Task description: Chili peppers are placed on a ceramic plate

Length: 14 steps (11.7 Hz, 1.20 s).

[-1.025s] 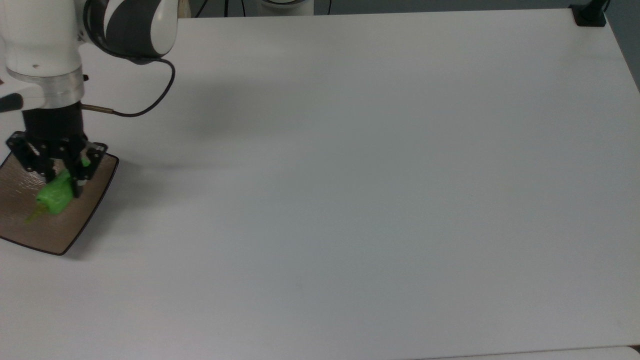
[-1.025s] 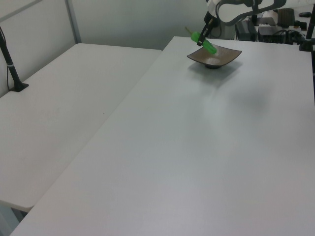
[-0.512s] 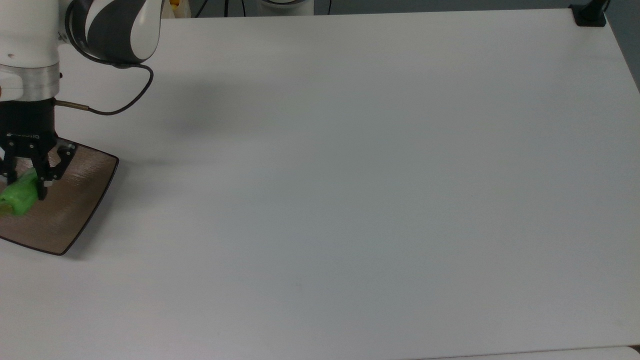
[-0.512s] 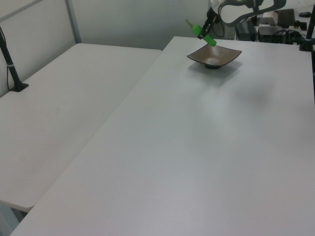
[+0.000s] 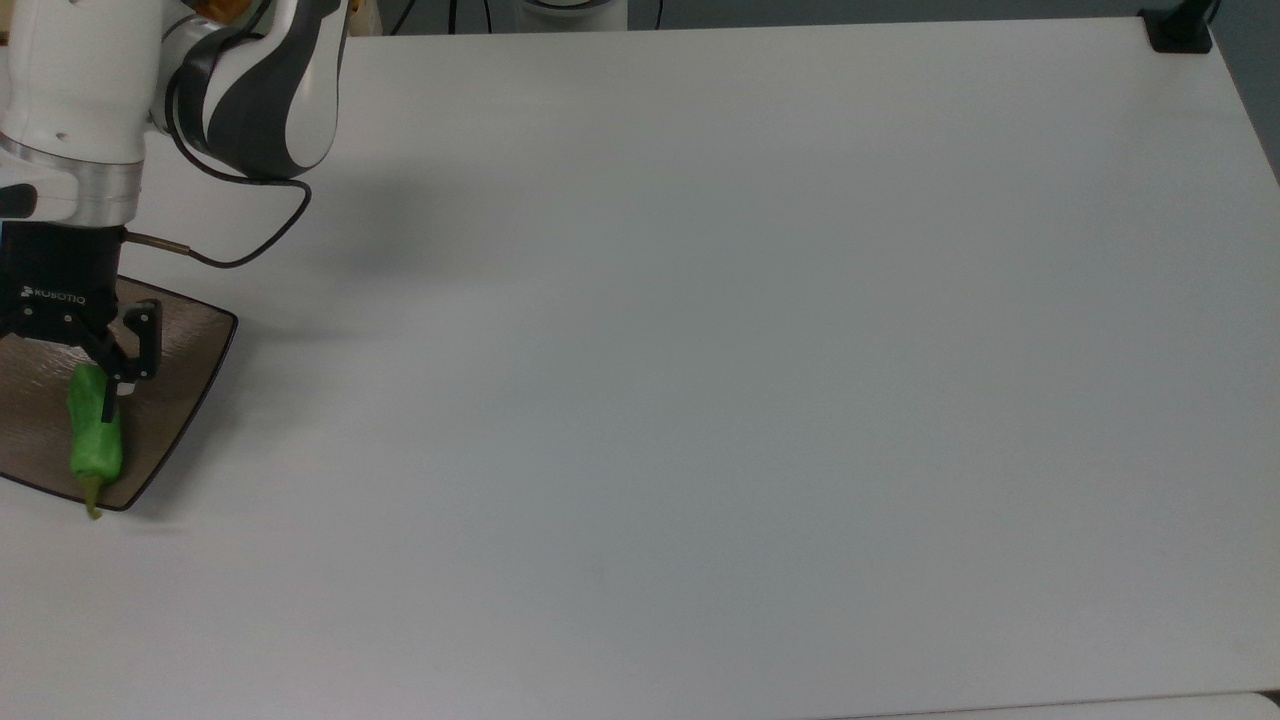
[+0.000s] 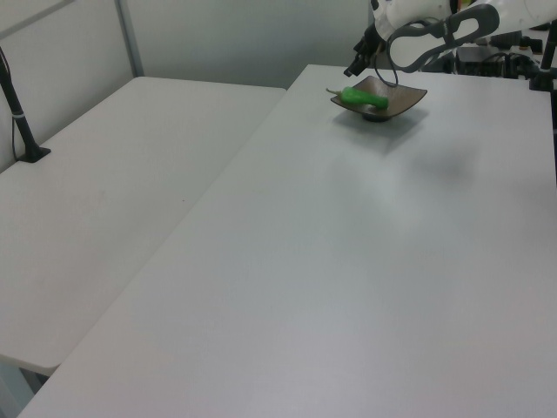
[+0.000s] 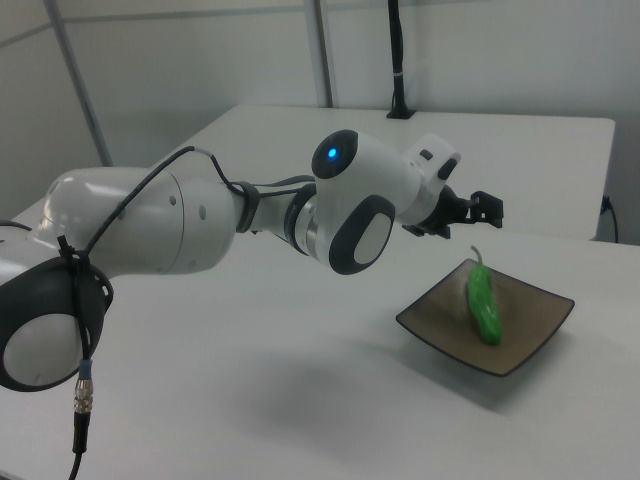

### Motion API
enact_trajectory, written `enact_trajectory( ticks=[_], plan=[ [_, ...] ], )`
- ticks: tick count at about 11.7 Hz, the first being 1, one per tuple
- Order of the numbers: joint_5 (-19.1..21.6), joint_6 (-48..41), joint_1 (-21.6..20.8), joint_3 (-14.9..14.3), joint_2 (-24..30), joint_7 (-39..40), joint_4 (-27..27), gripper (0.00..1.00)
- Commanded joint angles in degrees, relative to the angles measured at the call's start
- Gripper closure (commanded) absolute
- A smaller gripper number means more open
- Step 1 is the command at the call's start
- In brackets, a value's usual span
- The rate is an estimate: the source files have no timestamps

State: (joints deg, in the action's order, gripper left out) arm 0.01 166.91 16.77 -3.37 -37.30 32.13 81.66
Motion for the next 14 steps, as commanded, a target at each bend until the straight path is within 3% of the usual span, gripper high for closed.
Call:
enact_trajectory(
  ticks=[1,6,9,12,14],
  plan=[
    [-0.18,-2.44,-0.6,0.03,2.13,-3.11,1.22,0.0],
    [-0.1,-22.73,-1.04,0.65,8.19,-7.41,0.52,0.0],
    [-0.18,-36.7,-1.39,2.58,11.62,-9.97,0.52,0.0],
    [-0.97,-53.47,-5.59,2.67,15.4,-14.09,0.96,0.0],
    [-0.8,-58.87,-7.01,3.19,17.51,-21.28,1.22,0.0]
  ],
)
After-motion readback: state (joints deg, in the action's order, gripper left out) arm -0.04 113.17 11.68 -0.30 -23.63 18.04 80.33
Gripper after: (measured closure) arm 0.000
